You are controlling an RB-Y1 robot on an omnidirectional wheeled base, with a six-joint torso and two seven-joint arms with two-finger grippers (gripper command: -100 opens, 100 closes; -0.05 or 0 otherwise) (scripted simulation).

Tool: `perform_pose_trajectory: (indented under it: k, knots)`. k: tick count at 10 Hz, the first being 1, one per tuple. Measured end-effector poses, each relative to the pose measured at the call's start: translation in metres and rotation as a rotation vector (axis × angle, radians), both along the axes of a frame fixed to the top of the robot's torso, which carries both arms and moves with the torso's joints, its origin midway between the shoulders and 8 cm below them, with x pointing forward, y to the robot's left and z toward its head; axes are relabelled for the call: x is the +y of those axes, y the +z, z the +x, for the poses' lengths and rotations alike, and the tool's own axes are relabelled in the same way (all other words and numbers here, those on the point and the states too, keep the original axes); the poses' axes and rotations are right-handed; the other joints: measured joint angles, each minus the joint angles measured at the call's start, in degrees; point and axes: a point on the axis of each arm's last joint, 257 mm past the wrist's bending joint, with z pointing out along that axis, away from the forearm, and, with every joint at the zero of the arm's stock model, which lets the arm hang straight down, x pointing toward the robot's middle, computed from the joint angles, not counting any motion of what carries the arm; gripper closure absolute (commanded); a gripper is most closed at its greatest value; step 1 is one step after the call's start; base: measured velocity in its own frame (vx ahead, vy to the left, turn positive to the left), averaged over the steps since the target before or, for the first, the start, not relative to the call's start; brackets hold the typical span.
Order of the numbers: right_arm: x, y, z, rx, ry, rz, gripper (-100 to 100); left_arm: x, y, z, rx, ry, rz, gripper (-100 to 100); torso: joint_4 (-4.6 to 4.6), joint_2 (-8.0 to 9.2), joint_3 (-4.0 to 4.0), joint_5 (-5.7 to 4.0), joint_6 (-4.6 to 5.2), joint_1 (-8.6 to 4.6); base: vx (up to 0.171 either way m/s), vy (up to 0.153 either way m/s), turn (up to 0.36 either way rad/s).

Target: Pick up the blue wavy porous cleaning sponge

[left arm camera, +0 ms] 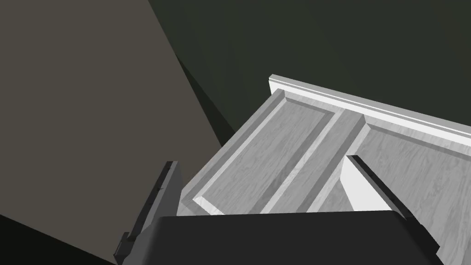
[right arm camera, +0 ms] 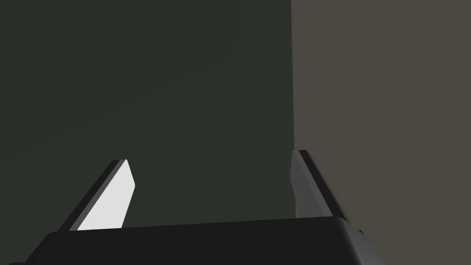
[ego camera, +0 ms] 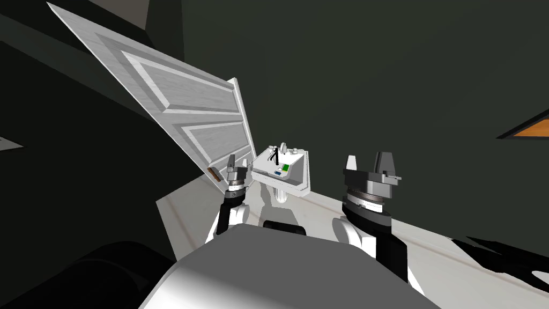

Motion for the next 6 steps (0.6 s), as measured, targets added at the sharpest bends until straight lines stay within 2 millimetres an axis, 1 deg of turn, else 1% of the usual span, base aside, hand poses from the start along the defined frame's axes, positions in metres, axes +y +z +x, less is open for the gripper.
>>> perform_pose_trajectory:
  k: [2, 4, 6]
  knots:
    - [0.000, 0.000, 0.000, 0.000, 0.000, 0.000, 0, -0.005, -0.009, 0.010, 0.041, -0.020, 0.051, -100, -0.01, -0.06, -0.03, -0.01, 0.01, -0.04, 0.021, -0.023, -0.042]
    - [0.000, 0.000, 0.000, 0.000, 0.000, 0.000, 0, -0.010, -0.026, 0.022, 0.110, -0.033, 0.102, -100, -0.03, -0.13, -0.07, -0.02, 0.01, -0.11, 0.028, -0.028, -0.042]
    - [0.000, 0.000, 0.000, 0.000, 0.000, 0.000, 0, -0.007, -0.039, 0.032, 0.165, -0.034, 0.131, -100, -0.03, -0.11, -0.07, -0.02, 0.01, -0.08, 0.031, -0.029, -0.066]
